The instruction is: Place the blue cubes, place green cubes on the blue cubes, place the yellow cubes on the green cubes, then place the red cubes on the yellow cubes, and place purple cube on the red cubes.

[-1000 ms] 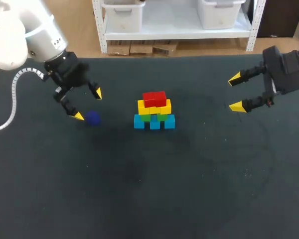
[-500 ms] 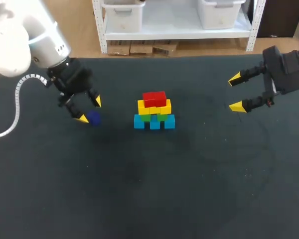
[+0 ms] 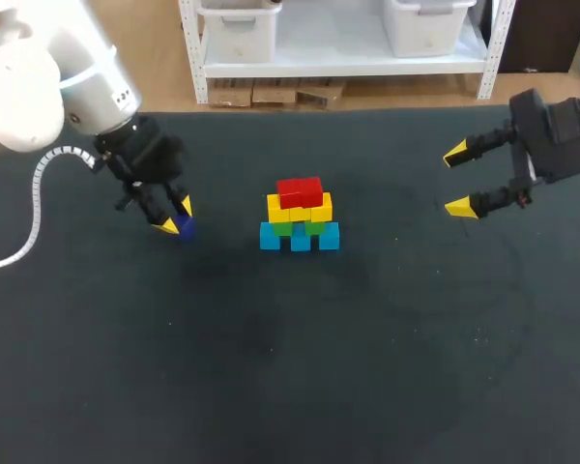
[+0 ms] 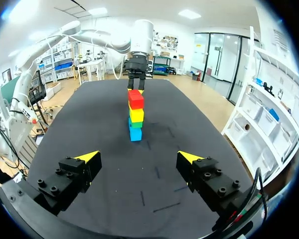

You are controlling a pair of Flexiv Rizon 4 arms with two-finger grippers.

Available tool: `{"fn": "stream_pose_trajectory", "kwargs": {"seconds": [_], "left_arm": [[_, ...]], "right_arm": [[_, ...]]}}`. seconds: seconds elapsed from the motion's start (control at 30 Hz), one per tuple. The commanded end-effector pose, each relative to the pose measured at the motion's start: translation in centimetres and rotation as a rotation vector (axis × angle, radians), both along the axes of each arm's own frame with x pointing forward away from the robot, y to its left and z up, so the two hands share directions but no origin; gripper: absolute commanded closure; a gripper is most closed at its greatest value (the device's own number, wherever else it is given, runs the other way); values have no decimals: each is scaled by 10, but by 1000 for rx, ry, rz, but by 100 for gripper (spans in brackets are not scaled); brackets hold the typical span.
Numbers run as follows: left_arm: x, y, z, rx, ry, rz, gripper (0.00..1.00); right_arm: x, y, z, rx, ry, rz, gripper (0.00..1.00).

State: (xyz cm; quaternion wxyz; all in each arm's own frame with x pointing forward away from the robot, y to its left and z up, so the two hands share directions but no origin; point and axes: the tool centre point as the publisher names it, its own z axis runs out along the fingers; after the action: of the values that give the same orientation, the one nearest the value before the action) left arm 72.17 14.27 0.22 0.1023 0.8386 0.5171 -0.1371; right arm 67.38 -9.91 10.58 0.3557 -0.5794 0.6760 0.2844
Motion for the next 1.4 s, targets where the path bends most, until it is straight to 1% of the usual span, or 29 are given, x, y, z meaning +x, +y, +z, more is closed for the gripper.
{"fn": "stream_pose_trajectory", "kwargs": {"seconds": [0.03,0.23,0.3,0.33,0.37,0.4,0.43,0.5,0.53,0.63,0.67,0.9,1.07,1.3,1.33,1.4], "left_arm": [[-9,0,23,1,-22,48,100],[-16,-4,72,-36,-49,239,100],[-18,-10,89,-26,-44,313,100],[-19,-13,97,-36,-50,343,100],[-20,-17,105,-33,-45,382,100],[-20,-21,112,-36,-51,411,100],[-21,-25,120,-53,-62,432,100],[-21,-35,135,-40,-78,466,100],[-22,-40,141,-51,-82,474,100],[-24,-59,157,-40,-104,487,100],[-26,-66,159,-24,-107,490,100],[-35,-112,154,-38,-79,495,100],[-36,-138,154,-45,-75,483,100],[-30,-157,151,-37,-65,459,100],[-30,-159,149,-22,-62,457,100],[-29,-162,145,-26,-55,460,100]], "right_arm": [[1,0,-1,2,-1,1,0],[1,0,-1,2,-1,1,0],[1,0,-1,2,-1,1,0],[1,0,-1,2,-1,1,0],[1,0,-1,2,-1,1,0],[1,0,-1,2,-1,1,0],[1,0,-1,2,-1,1,0],[1,0,-1,2,-1,1,0],[1,0,-1,2,-1,1,0],[1,0,-1,2,-1,1,0],[1,0,-1,2,-1,1,0],[1,0,-1,2,-1,1,0],[1,0,-1,2,-1,1,0],[1,0,-1,2,-1,1,0],[1,0,-1,2,-1,1,0],[1,0,-1,2,-1,1,0]]}}
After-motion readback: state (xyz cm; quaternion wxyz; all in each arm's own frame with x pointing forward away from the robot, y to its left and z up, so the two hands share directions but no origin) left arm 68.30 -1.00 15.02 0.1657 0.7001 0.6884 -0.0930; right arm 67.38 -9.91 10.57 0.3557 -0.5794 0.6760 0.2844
